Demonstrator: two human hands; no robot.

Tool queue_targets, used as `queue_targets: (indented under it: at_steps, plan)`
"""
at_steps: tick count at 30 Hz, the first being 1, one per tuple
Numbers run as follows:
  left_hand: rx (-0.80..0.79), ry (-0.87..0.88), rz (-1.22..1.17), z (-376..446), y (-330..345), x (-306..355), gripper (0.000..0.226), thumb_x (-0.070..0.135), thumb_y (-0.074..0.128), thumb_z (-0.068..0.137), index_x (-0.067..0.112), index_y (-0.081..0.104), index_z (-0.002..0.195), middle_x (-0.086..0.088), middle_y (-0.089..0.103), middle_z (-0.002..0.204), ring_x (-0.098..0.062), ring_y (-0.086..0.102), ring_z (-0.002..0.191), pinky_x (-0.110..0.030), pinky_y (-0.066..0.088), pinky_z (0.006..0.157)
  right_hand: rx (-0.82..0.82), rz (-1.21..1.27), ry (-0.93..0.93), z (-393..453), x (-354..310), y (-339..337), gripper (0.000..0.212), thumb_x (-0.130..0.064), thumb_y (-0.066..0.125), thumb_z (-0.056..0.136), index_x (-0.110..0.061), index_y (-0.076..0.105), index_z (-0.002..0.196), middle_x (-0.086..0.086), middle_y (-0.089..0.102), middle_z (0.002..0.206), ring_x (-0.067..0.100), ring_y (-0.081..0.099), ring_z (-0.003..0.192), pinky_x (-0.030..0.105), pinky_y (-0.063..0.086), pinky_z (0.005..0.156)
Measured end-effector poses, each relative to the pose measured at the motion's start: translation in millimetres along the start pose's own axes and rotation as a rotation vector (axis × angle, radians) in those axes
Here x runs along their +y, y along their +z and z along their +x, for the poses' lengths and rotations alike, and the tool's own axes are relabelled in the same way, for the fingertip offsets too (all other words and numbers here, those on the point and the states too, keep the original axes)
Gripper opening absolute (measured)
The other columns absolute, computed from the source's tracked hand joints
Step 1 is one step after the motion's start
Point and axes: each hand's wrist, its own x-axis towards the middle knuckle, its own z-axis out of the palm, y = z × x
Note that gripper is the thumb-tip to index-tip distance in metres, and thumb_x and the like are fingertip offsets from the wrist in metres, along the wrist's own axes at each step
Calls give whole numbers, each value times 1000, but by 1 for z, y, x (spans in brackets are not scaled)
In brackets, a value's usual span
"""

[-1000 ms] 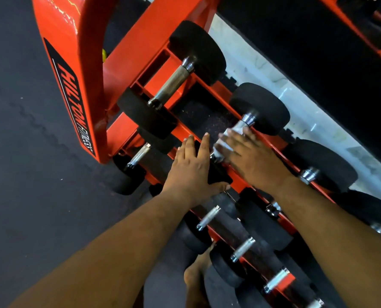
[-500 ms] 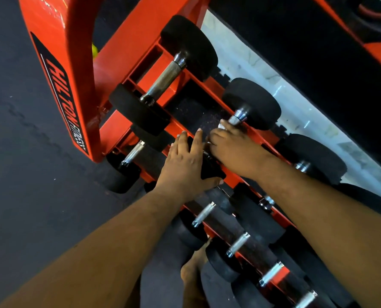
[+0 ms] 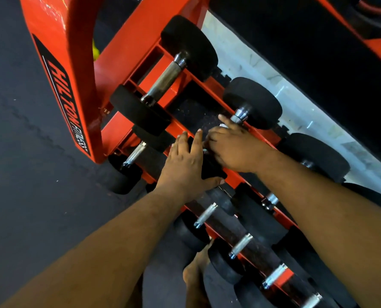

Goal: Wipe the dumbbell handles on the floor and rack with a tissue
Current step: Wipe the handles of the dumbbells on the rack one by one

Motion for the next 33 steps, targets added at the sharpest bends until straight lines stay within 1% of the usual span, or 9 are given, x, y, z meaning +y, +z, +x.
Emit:
queue_targets:
  at_steps: [3,6,12,18,21,24,29,31,33]
  plan:
    - [-12,-7,-6,-1,-1,0,130,71,75,72,27,-11,160,-17,-3,167,-34,-2,155,-47,9,124,86,-75,-14,-22,7,8,44,-29,36,101,-13,57,137,12,58,141,30,46,139,53,24,121]
    - [0,-1,9,-1,0,0,130,71,74,73,27,-13,159,-18,-3,167,-33,-2,155,-46,9,124,113,-141,21,-44,9,22,51,-29,39,105,-14,37,153,13,36,159,32,27,150,56,16,122]
    - [-2,3,8,-2,-1,0,131,71,74,73,26,-12,160,-19,-2,167,-33,-2,155,-44,6,124,25,-62,135,-2,21,-5,56,-51,27,100,-15,62,125,8,62,116,29,54,121,48,22,122]
    - [-6,-11,-8,-2,-1,1,131,71,76,71,27,-10,160,-16,-3,167,-36,1,155,-48,11,123,84,-104,88,-19,18,16,46,-20,62,92,-12,58,137,3,62,134,30,47,138,36,29,121]
    - [-6,-12,-11,-2,-1,1,131,70,77,70,28,-8,160,-15,-2,167,-35,2,154,-49,13,123,74,-221,149,-29,-11,25,49,-27,54,93,-3,56,137,3,61,134,35,42,142,31,38,115]
    - [-3,-11,-10,-2,-1,0,130,69,77,71,28,-8,160,-15,-2,167,-35,2,154,-49,14,123,411,214,33,-50,-27,30,40,-7,41,94,-8,71,120,10,66,132,27,55,133,45,45,110]
    - [2,-7,14,-1,1,-1,129,71,74,73,29,-13,159,-15,-4,167,-33,-1,155,-48,12,123,613,1069,1018,-54,-62,37,30,-11,57,99,-16,69,127,-4,69,122,10,66,111,19,52,96]
    - [-1,-8,22,-1,0,-1,128,71,73,74,29,-13,159,-15,-5,168,-33,-2,155,-46,10,124,707,1664,1435,-36,-55,26,27,-15,58,100,-15,69,125,2,71,114,15,68,100,35,59,88]
    - [-3,-5,23,-1,-1,0,128,70,73,74,28,-13,159,-15,-5,168,-33,-2,155,-45,8,124,733,2143,1607,-19,-45,12,20,-11,53,102,-9,65,118,11,68,105,21,67,87,35,58,71]
